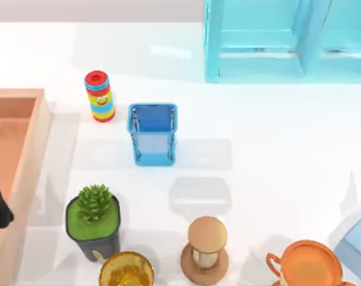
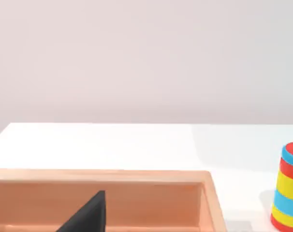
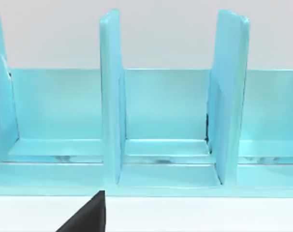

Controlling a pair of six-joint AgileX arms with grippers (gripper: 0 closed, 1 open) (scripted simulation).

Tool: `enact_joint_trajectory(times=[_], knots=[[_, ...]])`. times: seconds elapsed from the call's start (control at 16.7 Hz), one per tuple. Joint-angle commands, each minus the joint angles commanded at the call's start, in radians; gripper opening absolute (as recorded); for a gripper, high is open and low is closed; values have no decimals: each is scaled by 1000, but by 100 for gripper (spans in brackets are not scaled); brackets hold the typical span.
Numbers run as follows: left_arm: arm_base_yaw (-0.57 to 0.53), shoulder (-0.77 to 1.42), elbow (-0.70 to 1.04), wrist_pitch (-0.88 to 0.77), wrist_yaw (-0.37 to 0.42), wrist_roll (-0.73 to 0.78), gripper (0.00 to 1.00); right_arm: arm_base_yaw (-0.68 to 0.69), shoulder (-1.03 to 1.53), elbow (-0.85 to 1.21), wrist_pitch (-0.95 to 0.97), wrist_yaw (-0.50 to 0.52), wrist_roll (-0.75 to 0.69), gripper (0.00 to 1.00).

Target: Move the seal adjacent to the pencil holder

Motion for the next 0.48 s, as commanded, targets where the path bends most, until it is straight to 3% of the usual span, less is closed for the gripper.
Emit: enact_joint_trajectory(times=[0.24,0.48], knots=[[0,0,0,0,0,0,100,0,22,49,-21,-3,3,100],[0,0,0,0,0,0,100,-5,205,226,-152,-9,7,100]])
